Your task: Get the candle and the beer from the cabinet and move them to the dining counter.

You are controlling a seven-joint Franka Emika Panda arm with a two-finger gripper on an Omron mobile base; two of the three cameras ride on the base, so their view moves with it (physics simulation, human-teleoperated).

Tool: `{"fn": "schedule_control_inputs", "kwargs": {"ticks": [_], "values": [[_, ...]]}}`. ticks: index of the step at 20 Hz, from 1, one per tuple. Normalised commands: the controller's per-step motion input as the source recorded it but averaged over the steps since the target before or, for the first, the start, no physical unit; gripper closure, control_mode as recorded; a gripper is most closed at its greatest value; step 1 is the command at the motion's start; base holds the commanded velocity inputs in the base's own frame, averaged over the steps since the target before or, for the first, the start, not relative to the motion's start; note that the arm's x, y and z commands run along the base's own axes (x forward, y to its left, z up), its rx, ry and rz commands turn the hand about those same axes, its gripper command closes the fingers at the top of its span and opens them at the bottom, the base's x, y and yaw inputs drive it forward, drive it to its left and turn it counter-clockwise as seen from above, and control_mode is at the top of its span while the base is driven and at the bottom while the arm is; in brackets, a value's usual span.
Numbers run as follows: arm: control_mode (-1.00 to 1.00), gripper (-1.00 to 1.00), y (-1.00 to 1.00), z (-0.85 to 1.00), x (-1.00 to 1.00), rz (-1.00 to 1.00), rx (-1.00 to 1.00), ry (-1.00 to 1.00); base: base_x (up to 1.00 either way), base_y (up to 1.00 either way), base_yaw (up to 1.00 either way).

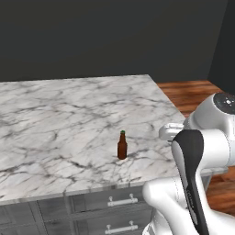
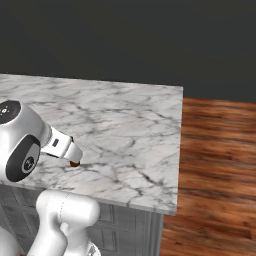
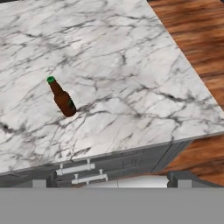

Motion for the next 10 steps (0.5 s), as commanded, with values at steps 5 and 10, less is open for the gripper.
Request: {"fn": "schedule_control_inputs", "kwargs": {"ticks": [5,10], "values": [[1.0,-1.0,0.0,0.0,0.0,0.0,0.0,0.0,0.0,0.0,0.0],[1.0,-1.0,0.0,0.0,0.0,0.0,0.0,0.0,-0.25,0.0,0.06]]}}
